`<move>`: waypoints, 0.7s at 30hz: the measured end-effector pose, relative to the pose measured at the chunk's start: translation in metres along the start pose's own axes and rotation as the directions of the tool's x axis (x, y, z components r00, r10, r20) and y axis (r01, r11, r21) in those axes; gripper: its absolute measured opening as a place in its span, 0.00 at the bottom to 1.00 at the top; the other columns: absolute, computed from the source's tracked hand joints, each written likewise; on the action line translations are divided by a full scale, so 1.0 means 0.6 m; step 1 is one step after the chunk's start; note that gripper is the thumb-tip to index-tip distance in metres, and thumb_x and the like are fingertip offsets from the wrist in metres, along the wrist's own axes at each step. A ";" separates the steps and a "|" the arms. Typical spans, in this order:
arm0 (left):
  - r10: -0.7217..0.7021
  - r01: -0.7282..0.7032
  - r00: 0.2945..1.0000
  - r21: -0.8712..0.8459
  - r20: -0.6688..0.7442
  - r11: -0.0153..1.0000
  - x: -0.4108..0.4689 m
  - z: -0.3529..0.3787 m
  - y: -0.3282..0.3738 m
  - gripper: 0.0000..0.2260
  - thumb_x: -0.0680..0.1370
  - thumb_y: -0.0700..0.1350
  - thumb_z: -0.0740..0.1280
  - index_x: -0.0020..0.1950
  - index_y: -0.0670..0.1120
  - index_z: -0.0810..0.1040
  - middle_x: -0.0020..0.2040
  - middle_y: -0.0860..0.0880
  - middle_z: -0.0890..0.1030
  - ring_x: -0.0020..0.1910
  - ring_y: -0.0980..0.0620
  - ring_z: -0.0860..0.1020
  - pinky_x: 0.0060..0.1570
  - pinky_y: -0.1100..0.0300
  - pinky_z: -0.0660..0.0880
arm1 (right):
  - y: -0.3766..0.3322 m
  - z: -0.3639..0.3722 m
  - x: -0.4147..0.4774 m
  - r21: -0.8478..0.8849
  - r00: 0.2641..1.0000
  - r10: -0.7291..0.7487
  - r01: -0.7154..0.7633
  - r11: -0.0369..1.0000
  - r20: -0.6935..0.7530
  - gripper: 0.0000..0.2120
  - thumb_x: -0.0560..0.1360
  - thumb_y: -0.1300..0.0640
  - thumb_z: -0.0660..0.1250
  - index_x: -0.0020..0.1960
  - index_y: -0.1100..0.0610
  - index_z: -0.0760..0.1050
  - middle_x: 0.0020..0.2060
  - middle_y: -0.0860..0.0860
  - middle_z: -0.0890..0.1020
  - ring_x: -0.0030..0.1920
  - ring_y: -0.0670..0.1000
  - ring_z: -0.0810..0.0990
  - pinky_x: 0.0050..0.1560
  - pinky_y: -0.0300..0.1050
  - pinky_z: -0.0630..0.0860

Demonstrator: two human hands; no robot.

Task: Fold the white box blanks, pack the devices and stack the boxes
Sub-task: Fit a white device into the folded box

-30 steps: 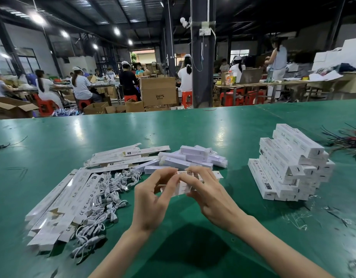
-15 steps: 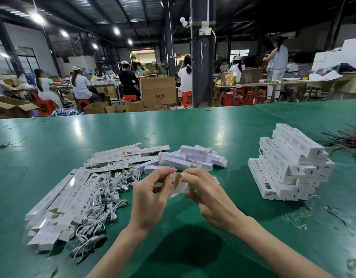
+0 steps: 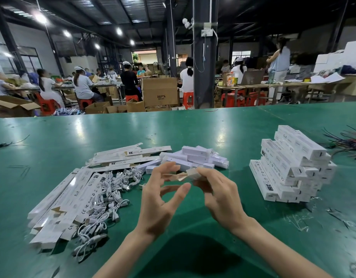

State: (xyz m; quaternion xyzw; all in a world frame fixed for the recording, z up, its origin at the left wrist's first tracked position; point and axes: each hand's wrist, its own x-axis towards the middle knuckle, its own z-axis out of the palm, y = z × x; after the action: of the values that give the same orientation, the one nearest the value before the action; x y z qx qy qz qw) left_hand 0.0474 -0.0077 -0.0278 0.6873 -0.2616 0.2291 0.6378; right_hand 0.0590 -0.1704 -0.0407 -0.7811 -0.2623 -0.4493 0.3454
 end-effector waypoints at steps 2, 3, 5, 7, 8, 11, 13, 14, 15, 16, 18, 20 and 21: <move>-0.057 0.058 0.998 -0.051 0.019 0.997 -0.001 0.006 -0.002 0.26 0.69 0.52 0.73 0.64 0.54 0.68 0.56 0.55 0.80 0.53 0.51 0.81 0.48 0.63 0.78 | -0.008 -0.002 0.004 -0.019 1.000 -0.018 0.018 1.000 -0.017 0.18 0.70 0.70 0.68 0.58 0.58 0.74 0.46 0.50 0.80 0.44 0.50 0.79 0.44 0.46 0.78; -0.078 0.081 0.996 -0.084 0.033 0.993 -0.001 0.009 -0.004 0.28 0.69 0.51 0.74 0.66 0.53 0.67 0.56 0.54 0.81 0.53 0.50 0.82 0.49 0.61 0.78 | -0.012 -0.003 0.006 -0.022 0.999 -0.037 0.037 0.999 -0.009 0.17 0.72 0.66 0.67 0.59 0.56 0.72 0.48 0.47 0.78 0.46 0.50 0.78 0.46 0.43 0.77; -0.096 0.103 0.994 -0.127 0.059 0.987 -0.003 0.011 -0.006 0.29 0.71 0.47 0.75 0.67 0.52 0.65 0.54 0.50 0.83 0.52 0.49 0.83 0.52 0.59 0.79 | -0.019 -0.003 0.007 -0.005 0.997 -0.069 0.069 0.998 0.036 0.15 0.76 0.59 0.65 0.61 0.55 0.70 0.52 0.46 0.75 0.50 0.50 0.76 0.51 0.41 0.74; -0.106 0.115 0.992 -0.154 0.068 0.981 -0.003 0.010 -0.003 0.30 0.72 0.47 0.73 0.70 0.52 0.62 0.52 0.48 0.84 0.52 0.49 0.83 0.53 0.61 0.78 | -0.025 0.000 0.004 0.029 0.995 -0.058 0.056 0.998 0.086 0.16 0.77 0.56 0.65 0.63 0.55 0.68 0.54 0.49 0.76 0.52 0.51 0.75 0.53 0.42 0.74; -0.112 0.121 0.992 -0.171 0.062 0.978 -0.002 0.010 -0.001 0.30 0.73 0.47 0.72 0.70 0.53 0.61 0.52 0.49 0.84 0.52 0.49 0.83 0.52 0.63 0.77 | -0.028 0.000 0.003 0.049 0.993 -0.031 0.025 0.998 0.112 0.18 0.77 0.56 0.66 0.64 0.54 0.67 0.54 0.50 0.76 0.53 0.51 0.75 0.52 0.42 0.74; -0.133 0.132 0.991 -0.251 0.012 0.959 0.003 0.008 0.003 0.30 0.74 0.42 0.67 0.72 0.54 0.59 0.55 0.47 0.83 0.53 0.50 0.82 0.51 0.63 0.76 | -0.035 -0.002 0.005 0.103 0.976 0.092 -0.114 0.988 0.199 0.24 0.73 0.59 0.70 0.66 0.51 0.66 0.55 0.50 0.77 0.51 0.49 0.76 0.50 0.44 0.75; -0.147 0.132 0.989 -0.295 -0.027 0.946 0.008 0.006 0.004 0.32 0.74 0.41 0.66 0.74 0.53 0.55 0.53 0.45 0.84 0.53 0.48 0.82 0.53 0.59 0.77 | -0.041 -0.008 0.011 0.203 0.952 0.175 -0.228 0.952 0.251 0.22 0.74 0.58 0.69 0.65 0.50 0.68 0.54 0.45 0.77 0.49 0.46 0.77 0.48 0.44 0.77; -0.150 0.129 0.988 -0.306 -0.045 0.943 0.010 0.004 0.004 0.32 0.74 0.41 0.66 0.74 0.52 0.55 0.52 0.44 0.84 0.53 0.47 0.82 0.54 0.56 0.78 | -0.044 -0.011 0.016 0.279 0.934 0.216 -0.296 0.914 0.284 0.21 0.74 0.57 0.68 0.65 0.48 0.69 0.54 0.43 0.76 0.49 0.47 0.77 0.46 0.43 0.78; -0.153 0.128 0.986 -0.312 -0.059 0.942 0.012 0.001 0.004 0.30 0.74 0.41 0.65 0.72 0.51 0.56 0.52 0.43 0.84 0.53 0.46 0.82 0.55 0.54 0.78 | -0.047 -0.014 0.021 0.348 0.908 0.259 -0.372 0.861 0.328 0.21 0.74 0.56 0.68 0.65 0.45 0.69 0.54 0.42 0.76 0.49 0.47 0.77 0.45 0.44 0.79; -0.162 0.132 0.984 -0.318 -0.069 0.939 0.014 -0.001 0.004 0.26 0.74 0.42 0.65 0.69 0.50 0.58 0.50 0.43 0.84 0.52 0.46 0.82 0.54 0.54 0.79 | -0.050 -0.016 0.025 0.400 0.874 0.298 -0.448 0.800 0.383 0.22 0.73 0.55 0.68 0.65 0.42 0.69 0.54 0.42 0.75 0.49 0.48 0.77 0.45 0.46 0.80; -0.202 0.164 0.976 -0.335 -0.083 0.928 0.019 -0.006 0.002 0.19 0.74 0.42 0.66 0.62 0.47 0.65 0.48 0.43 0.85 0.49 0.45 0.83 0.52 0.55 0.79 | -0.051 -0.018 0.031 0.465 0.808 0.343 -0.565 0.681 0.479 0.26 0.72 0.55 0.69 0.66 0.39 0.68 0.55 0.44 0.74 0.50 0.49 0.77 0.50 0.52 0.80; -0.232 0.199 0.970 -0.317 -0.071 0.927 0.021 -0.009 -0.003 0.14 0.73 0.44 0.66 0.57 0.44 0.71 0.48 0.42 0.84 0.49 0.43 0.82 0.52 0.51 0.79 | -0.051 -0.018 0.032 0.501 0.774 0.362 -0.620 0.604 0.520 0.28 0.70 0.56 0.70 0.67 0.40 0.68 0.56 0.49 0.73 0.50 0.51 0.77 0.56 0.53 0.78; -0.238 0.212 0.970 -0.301 -0.053 0.930 0.020 -0.009 -0.005 0.13 0.73 0.44 0.66 0.56 0.43 0.72 0.48 0.42 0.84 0.50 0.42 0.82 0.52 0.50 0.79 | -0.050 -0.018 0.031 0.512 0.763 0.372 -0.636 0.578 0.529 0.29 0.69 0.56 0.71 0.67 0.41 0.69 0.56 0.50 0.73 0.51 0.53 0.77 0.57 0.54 0.77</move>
State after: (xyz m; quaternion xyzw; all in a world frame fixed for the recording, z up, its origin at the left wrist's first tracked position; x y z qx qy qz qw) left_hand 0.0586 -0.0032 -0.0217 0.5996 -0.1835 0.1434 0.7657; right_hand 0.0405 -0.1584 -0.0112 -0.7146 -0.2255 -0.0518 0.6602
